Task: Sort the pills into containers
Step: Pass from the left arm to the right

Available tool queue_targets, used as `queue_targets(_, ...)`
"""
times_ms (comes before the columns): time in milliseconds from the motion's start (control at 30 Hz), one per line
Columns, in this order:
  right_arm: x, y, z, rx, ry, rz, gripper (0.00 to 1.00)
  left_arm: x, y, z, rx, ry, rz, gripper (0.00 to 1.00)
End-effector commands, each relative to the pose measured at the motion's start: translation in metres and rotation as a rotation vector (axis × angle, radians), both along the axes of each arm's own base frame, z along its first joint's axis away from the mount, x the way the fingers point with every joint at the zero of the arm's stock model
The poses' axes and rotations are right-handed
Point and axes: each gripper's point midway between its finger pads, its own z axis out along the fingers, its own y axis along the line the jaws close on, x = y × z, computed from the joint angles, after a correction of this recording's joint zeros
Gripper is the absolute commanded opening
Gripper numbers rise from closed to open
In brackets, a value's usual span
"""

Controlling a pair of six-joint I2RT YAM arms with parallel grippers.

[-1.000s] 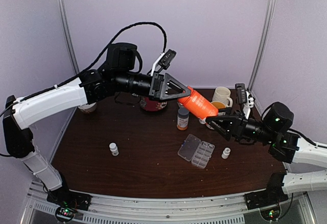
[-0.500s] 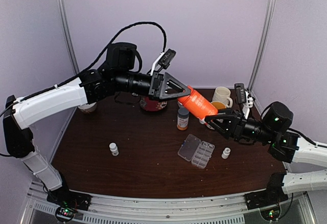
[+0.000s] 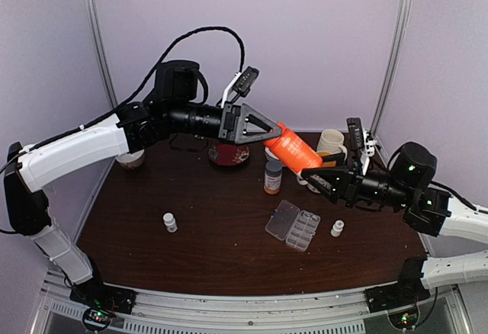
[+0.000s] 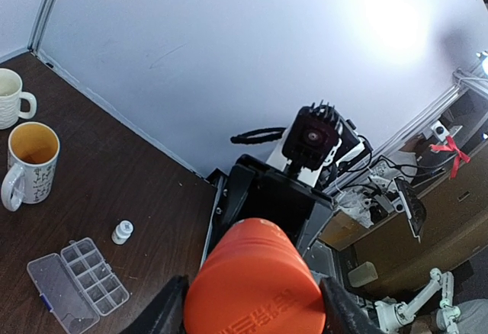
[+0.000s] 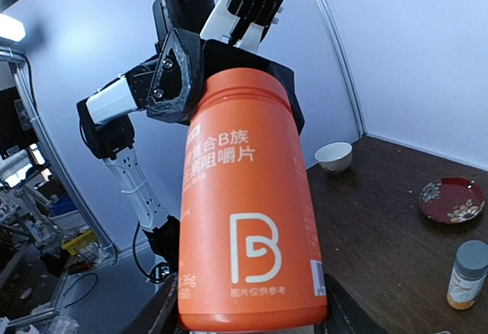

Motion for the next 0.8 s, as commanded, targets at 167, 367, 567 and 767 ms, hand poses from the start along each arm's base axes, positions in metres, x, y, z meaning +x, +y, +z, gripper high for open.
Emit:
queue_targets(167,0.012,-0.008,-0.002,-0.370,-0.634,-0.377,0.18,0.011,-0.006,-0.023,0.060,0.200,0.066,0.17)
queue_targets(367,0.031,-0.003,-0.036,-0.865,-0.997,-0.622,0.15,0.017,-0.011,-0.051,0.107,0.315,0.104,0.17)
queue_targets(567,0.027,0.005,-0.030,-0.862,-1.103,-0.726,0.13,0.019,-0.013,-0.067,0.101,0.391,0.119,0.19)
queue_targets(767,0.018,0.013,-0.030,-0.795,-1.053,-0.641,0.17,0.024,-0.010,-0.068,0.080,0.358,0.149,0.42)
